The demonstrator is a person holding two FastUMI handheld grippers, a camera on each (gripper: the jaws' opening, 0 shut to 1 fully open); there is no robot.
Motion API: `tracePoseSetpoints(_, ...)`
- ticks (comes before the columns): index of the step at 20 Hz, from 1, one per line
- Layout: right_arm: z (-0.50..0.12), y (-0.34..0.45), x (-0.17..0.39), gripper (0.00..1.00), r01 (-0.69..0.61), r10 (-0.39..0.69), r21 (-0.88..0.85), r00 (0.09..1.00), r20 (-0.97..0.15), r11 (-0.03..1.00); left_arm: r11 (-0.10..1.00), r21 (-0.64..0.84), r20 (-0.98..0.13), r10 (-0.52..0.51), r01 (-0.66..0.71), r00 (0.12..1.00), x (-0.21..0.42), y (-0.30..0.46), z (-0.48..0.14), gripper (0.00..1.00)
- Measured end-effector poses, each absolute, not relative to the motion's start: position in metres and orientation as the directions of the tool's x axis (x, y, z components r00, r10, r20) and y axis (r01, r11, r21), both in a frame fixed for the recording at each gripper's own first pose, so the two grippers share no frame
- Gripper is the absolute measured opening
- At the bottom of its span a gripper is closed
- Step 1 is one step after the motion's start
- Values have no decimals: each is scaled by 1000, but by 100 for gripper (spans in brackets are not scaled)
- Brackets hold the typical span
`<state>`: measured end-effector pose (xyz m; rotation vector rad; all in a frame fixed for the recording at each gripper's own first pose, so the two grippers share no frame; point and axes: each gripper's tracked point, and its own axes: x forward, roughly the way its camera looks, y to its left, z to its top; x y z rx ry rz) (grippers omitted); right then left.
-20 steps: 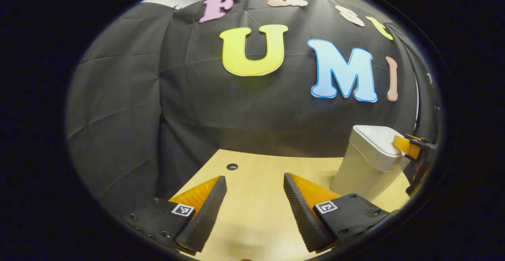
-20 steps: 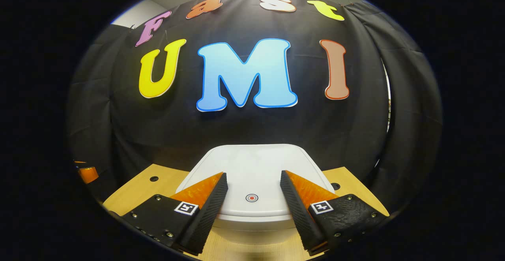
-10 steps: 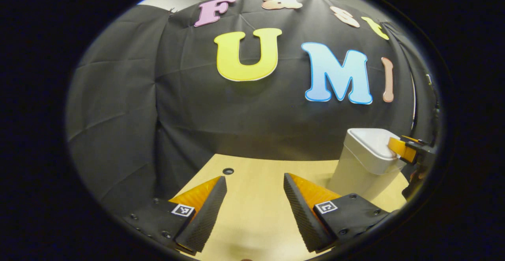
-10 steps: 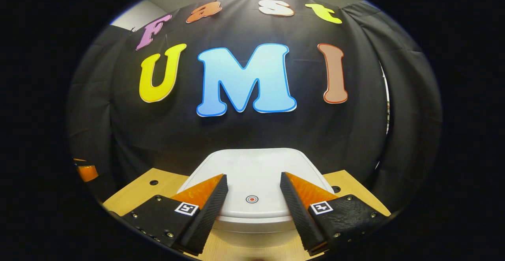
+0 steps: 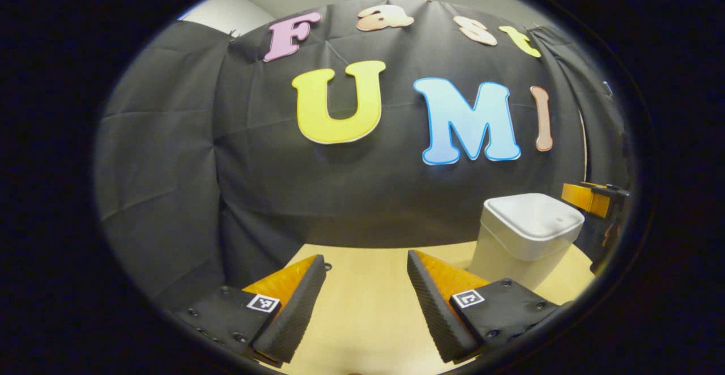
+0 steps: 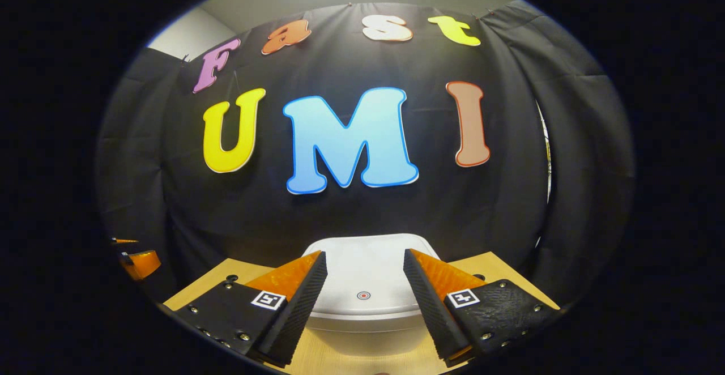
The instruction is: Press the lid of the desktop garbage bin to open it, pick up the crumpled paper on the desktop and throw it into the bin, then pick up the pop can on the desktop and drop it into the bin, and finally close the garbage bin lid.
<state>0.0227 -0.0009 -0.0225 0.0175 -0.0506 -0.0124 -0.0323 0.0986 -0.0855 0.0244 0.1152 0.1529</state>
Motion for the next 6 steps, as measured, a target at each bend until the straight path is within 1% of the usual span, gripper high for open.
tracePoseSetpoints(1,-17,0,13,88,16,-16,4,997,71,1000,990,37,-100,138,-135,985,-33,92,-80,99)
tracePoseSetpoints(3,-5,2,-7,88,34,-31,-28,993,110,999,994,43,-79,106,-103,991,-34,80,-70,99)
tracePoseSetpoints(4,1,0,-12,88,44,-38,-45,991,128,998,996,45,-69,86,-83,994,-41,78,-62,91)
tracePoseSetpoints(6,7,2,-27,88,67,-56,-68,987,152,995,998,52,-55,44,-41,998,-36,56,-55,91)
